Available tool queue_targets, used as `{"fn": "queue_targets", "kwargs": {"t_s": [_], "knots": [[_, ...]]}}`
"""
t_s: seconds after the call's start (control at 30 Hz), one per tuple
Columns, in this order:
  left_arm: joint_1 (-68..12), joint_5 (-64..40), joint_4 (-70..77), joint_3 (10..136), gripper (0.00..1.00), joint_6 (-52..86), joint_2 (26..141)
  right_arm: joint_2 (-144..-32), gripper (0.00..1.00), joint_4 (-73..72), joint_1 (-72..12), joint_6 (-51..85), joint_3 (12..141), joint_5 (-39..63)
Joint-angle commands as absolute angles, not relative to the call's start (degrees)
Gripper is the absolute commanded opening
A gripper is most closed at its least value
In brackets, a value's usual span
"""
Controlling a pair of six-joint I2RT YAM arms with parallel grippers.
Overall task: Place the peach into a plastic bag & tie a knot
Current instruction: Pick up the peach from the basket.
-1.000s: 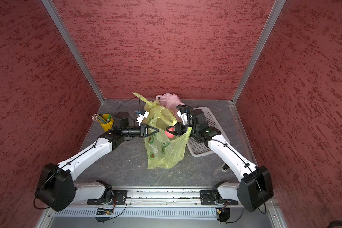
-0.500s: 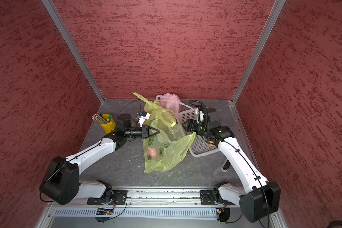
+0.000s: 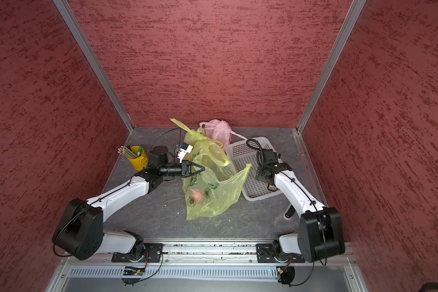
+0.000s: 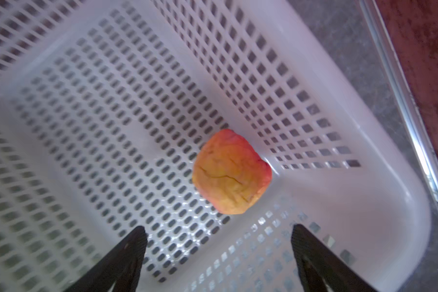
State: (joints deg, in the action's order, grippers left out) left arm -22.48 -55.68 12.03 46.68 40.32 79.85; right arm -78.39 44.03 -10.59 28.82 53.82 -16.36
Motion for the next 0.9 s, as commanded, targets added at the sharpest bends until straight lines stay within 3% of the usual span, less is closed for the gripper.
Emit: {"fn": "queue_targets", "kwargs": {"t_s": [0.0, 0.37, 0.43, 0.6, 0.77, 0.87], "knots": [[-22.7, -57.3, 14.5, 46.0, 0.00, 40.3, 81.3, -78.7, 0.93, 39.7, -9.2, 28.7, 53.5, -19.4], [-23.2, -57.0, 15.5, 45.5, 0.00, 41.1, 80.8, -91.3, 0.93, 31.0, -5.2, 25.9, 55.4, -14.1], [-23.3, -57.0, 15.1, 45.7, 0.00, 40.9, 80.7, -92.1, 0.86, 30.0, -4.6, 25.2, 55.8, -12.4], [-23.5, -56.6, 14.6, 45.9, 0.00, 40.9, 80.9, -89.6, 0.55, 28.1, -4.5, 24.6, 55.8, -7.7], [-23.7, -56.3, 13.4, 46.5, 0.00, 40.3, 81.1, -83.6, 0.46, 29.1, -4.5, 23.7, 56.3, 2.7], [-23.8, -56.3, 12.3, 46.9, 0.00, 39.7, 81.2, -77.0, 0.43, 28.1, -4.9, 24.1, 56.2, 18.7]]}}
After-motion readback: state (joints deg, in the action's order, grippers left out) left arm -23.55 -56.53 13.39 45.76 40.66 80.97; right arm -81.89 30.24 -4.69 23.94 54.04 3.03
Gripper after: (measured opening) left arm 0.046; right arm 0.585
